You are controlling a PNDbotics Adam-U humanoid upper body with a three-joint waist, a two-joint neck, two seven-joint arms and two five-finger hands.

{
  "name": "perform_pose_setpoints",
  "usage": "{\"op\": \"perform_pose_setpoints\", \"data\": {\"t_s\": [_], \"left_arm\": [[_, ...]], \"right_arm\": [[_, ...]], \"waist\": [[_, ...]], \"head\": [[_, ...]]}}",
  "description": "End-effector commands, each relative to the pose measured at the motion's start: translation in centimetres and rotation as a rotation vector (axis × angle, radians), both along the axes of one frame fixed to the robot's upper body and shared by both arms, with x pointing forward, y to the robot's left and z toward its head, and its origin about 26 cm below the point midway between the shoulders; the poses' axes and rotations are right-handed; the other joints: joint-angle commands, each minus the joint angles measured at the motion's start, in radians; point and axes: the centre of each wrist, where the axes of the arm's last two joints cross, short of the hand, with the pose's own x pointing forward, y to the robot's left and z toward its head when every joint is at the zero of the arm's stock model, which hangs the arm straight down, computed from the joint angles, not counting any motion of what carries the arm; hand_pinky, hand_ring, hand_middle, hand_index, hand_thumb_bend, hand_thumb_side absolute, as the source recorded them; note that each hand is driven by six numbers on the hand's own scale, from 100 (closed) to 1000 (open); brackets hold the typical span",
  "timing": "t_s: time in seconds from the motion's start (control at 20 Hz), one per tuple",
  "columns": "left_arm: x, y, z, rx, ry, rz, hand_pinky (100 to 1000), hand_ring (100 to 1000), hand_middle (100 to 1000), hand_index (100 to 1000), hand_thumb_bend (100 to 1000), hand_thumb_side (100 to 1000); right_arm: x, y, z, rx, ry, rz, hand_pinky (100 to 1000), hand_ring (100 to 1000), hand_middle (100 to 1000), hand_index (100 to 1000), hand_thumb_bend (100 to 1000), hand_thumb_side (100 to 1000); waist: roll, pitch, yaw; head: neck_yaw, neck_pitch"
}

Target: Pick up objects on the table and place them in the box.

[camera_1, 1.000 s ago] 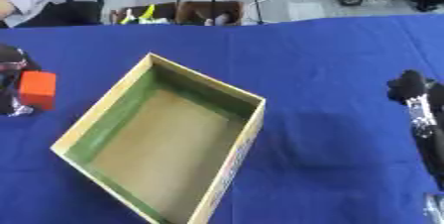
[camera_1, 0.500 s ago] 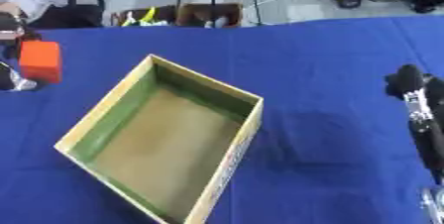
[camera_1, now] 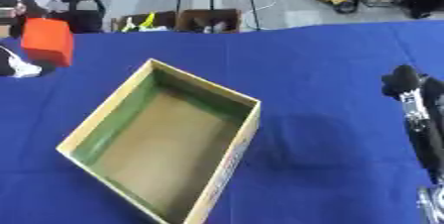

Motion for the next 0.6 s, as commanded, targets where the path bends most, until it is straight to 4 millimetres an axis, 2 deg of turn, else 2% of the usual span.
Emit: {"op": "perform_pose_setpoints", "data": {"t_s": [0.05, 0.2, 0.6], "left_arm": [[-1.9, -1.7, 1.6, -0.011, -0.046, -0.092, 242, 462, 415, 571, 100, 443], [-2.2, -3.5, 1.4, -0.014, -0.027, -0.147, 238, 460, 411, 568, 100, 457], [-0.5, -8.5, -0.4, -0.004, 0.054, -0.241, 257, 471, 410, 561, 100, 478]], "right_arm": [[-0.1, -0.2, 0.8, -0.012, -0.027, 0.002, 721, 638, 544, 655, 517, 1000], [-0.1, -0.1, 0.8, -0.011, -0.026, 0.004, 721, 638, 545, 656, 517, 1000], [-0.1, 0.1, 0.7, -0.006, -0.022, 0.014, 721, 638, 545, 656, 516, 1000]], "waist": [[-0.001, -0.029, 0.0], [0.0, -0.031, 0.0], [0.0, -0.031, 0.0]], "head": [[0.001, 0.002], [0.004, 0.004], [0.01, 0.009]]}}
